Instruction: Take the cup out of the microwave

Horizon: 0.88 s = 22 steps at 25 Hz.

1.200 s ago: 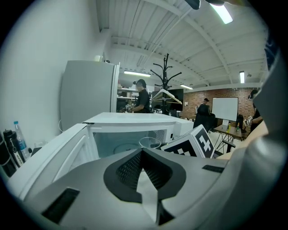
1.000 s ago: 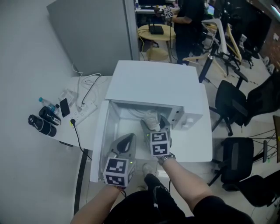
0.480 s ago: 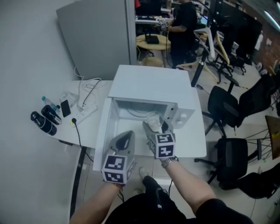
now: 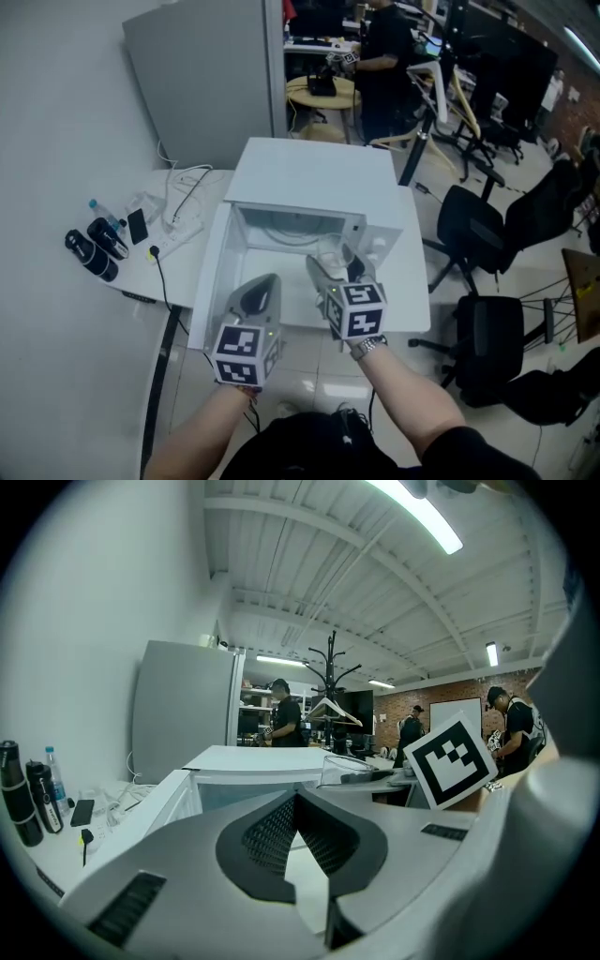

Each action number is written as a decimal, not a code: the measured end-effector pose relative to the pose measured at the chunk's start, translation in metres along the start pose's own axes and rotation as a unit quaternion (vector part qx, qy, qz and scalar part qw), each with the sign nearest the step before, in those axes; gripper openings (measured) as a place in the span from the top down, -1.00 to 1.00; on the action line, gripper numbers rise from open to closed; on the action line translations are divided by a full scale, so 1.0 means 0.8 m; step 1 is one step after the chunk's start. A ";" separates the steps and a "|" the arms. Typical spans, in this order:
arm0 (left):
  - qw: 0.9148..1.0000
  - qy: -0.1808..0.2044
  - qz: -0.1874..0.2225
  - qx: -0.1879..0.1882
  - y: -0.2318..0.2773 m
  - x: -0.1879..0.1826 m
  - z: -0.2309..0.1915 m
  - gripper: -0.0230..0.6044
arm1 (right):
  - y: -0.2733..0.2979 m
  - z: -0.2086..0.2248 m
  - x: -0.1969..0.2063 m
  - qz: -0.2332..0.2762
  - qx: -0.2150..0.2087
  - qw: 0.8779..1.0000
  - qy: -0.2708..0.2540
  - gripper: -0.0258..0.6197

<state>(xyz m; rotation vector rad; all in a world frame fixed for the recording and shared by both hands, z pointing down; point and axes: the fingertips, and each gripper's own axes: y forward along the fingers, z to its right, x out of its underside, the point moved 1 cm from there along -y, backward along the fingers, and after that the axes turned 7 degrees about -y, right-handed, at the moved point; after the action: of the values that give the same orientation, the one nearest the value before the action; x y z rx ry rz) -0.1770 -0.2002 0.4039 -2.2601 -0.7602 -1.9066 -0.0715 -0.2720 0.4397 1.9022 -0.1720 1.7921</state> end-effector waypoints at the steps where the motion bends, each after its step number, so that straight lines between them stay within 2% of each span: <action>1: 1.000 0.001 0.003 -0.003 0.000 0.000 0.004 0.95 | -0.005 0.001 -0.002 0.001 -0.005 1.000 -0.001 -0.17; 10: 0.999 -0.010 0.019 -0.048 -0.011 0.002 0.060 0.94 | -0.065 0.022 -0.010 0.007 -0.059 0.998 -0.012 -0.17; 22: 0.994 -0.015 0.022 -0.106 -0.034 0.029 0.137 0.94 | -0.144 0.043 0.001 0.010 -0.132 0.991 -0.014 -0.17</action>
<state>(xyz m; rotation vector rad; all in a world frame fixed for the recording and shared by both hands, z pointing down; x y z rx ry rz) -0.0877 -0.1286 0.3952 -2.4093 -0.5274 -2.0250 0.0093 -0.1881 0.4088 1.7425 -0.4179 1.6640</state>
